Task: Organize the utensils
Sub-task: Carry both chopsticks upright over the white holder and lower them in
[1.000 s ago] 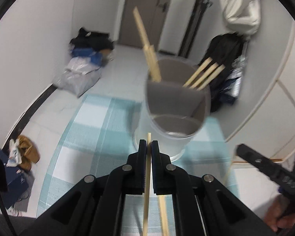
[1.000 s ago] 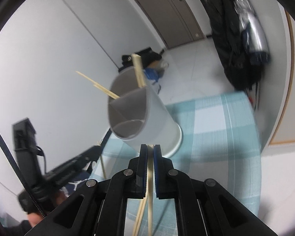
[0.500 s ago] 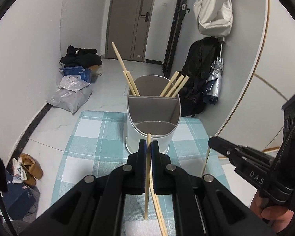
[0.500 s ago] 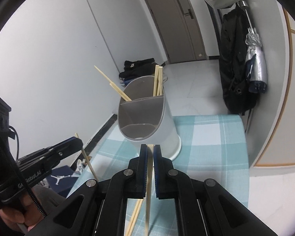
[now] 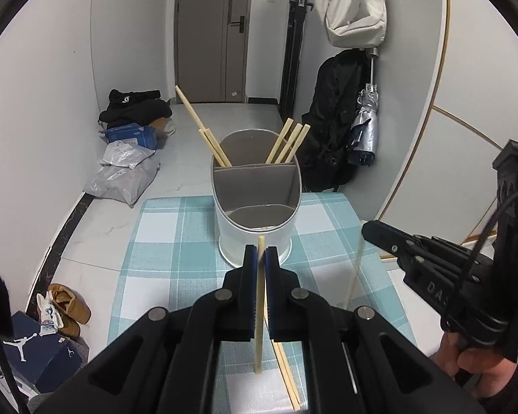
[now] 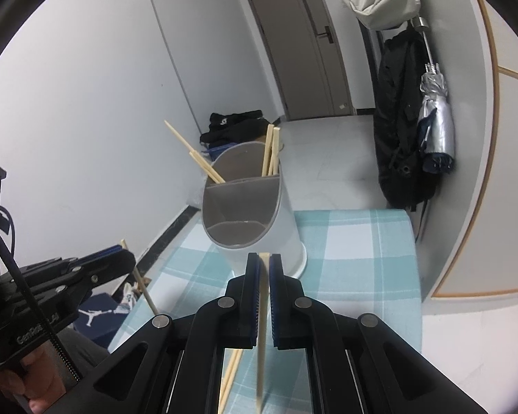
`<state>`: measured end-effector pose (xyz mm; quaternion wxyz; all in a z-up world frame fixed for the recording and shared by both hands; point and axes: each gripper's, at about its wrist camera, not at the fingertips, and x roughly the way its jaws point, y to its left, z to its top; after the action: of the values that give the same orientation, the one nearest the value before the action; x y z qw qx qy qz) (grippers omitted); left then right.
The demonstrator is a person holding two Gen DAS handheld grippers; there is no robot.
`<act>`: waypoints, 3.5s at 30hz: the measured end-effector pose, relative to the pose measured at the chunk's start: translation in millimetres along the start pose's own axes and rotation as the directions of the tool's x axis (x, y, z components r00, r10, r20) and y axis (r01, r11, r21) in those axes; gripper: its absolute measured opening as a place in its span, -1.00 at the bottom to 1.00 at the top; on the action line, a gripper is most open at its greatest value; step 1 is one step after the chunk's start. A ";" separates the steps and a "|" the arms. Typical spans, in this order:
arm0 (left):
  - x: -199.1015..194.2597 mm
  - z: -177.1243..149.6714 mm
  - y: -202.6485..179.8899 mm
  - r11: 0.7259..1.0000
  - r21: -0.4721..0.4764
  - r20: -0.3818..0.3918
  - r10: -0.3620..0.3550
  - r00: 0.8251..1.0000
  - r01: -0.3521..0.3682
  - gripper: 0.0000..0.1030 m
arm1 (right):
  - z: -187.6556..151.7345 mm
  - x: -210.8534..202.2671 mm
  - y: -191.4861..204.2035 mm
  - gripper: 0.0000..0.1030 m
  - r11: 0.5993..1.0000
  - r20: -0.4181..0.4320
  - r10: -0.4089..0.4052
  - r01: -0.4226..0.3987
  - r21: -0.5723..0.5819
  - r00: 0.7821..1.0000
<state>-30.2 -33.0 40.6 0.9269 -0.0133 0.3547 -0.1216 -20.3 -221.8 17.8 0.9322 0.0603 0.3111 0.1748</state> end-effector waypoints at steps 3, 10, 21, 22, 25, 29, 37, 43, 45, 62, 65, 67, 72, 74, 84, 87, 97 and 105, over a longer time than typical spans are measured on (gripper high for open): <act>-4.2 2.7 -1.3 1.000 0.006 0.001 -0.008 1.000 0.008 -0.98 | 2.8 -3.0 -1.0 -1.00 1.000 0.010 0.009 -0.009 0.007 1.000; -7.7 2.4 -5.5 0.999 0.051 0.014 -0.006 1.000 0.005 -0.98 | 2.6 8.2 -9.8 -1.00 0.999 -0.035 0.026 -0.024 0.038 0.999; -2.3 -1.8 17.3 1.000 -0.012 0.025 -0.021 0.999 0.021 -0.98 | -23.7 76.6 -57.5 -0.53 0.980 -0.331 -0.026 0.089 0.175 0.943; -2.0 -1.7 19.8 0.999 -0.022 0.029 -0.025 0.999 0.026 -0.98 | -28.5 86.2 -54.0 -0.47 0.982 -0.358 -0.033 0.098 0.163 0.933; 0.4 -1.3 29.0 0.998 -0.054 0.035 -0.042 0.999 0.044 -0.98 | -38.8 107.6 -40.7 -0.43 0.988 -0.408 -0.043 0.101 0.121 0.912; 2.5 -2.7 41.3 0.995 -0.084 0.042 -0.049 0.998 0.053 -0.98 | -47.9 133.0 -21.0 -0.38 0.990 -0.439 -0.092 0.130 0.057 0.894; 1.6 -4.1 57.3 0.990 -0.122 0.054 -0.071 0.996 0.077 -0.98 | -59.9 151.6 3.8 -0.87 0.965 -0.407 -0.262 0.233 -0.119 0.875; -0.7 -6.6 65.2 0.986 -0.134 0.063 -0.086 0.994 0.094 -0.98 | -76.3 123.0 -3.6 -0.90 0.976 -0.472 -0.213 0.162 -0.146 0.855; 0.0 -7.1 66.7 0.985 -0.140 0.058 -0.092 0.994 0.099 -0.98 | -85.6 109.7 -4.1 -0.90 0.984 -0.524 -0.170 0.111 -0.142 0.834; 2.2 -5.1 68.5 0.986 -0.139 0.032 -0.087 0.996 0.091 -0.98 | -60.6 146.1 10.0 -0.88 0.971 -0.521 -0.196 0.090 -0.222 0.831; 1.5 -4.4 68.2 0.986 -0.140 0.023 -0.089 0.996 0.091 -0.98 | -59.8 133.5 7.6 -0.89 0.984 -0.507 -0.152 0.083 -0.157 0.848; 0.2 -3.4 66.3 0.987 -0.135 0.020 -0.087 0.996 0.088 -0.98 | -52.5 124.4 6.9 -0.89 0.990 -0.474 -0.122 0.071 -0.122 0.872; -10.6 3.4 56.9 0.991 -0.097 0.025 -0.086 0.996 0.088 -0.98 | -28.4 78.9 6.9 -0.89 0.999 -0.326 -0.024 0.014 -0.031 0.945; -16.2 8.1 52.8 0.993 -0.081 0.030 -0.086 0.996 0.089 -0.98 | -19.9 62.0 7.4 -0.89 1.000 -0.271 0.011 -0.010 0.004 0.962; -41.2 42.9 43.3 0.991 -0.055 0.056 -0.121 0.991 0.124 -0.98 | 12.2 13.9 6.7 -0.89 0.992 -0.065 0.111 -0.107 0.062 0.992; -45.7 56.7 39.2 0.989 -0.050 0.066 -0.137 0.988 0.140 -0.98 | 25.7 5.6 7.2 -0.89 0.989 -0.020 0.128 -0.126 0.080 0.992; -51.3 130.1 38.1 0.986 -0.035 0.164 -0.154 0.974 0.161 -0.98 | 119.5 -13.3 16.9 -0.89 0.985 0.166 0.160 -0.168 0.037 0.973; -23.9 171.1 51.4 0.988 -0.041 0.222 -0.135 0.966 0.148 -0.98 | 189.3 11.5 20.0 -0.89 0.988 0.295 0.154 -0.156 -0.015 0.943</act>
<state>76.7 11.9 178.5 0.9485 -0.0786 0.2521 -0.1751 96.3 -199.7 167.0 0.9513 0.1139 0.1632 0.2353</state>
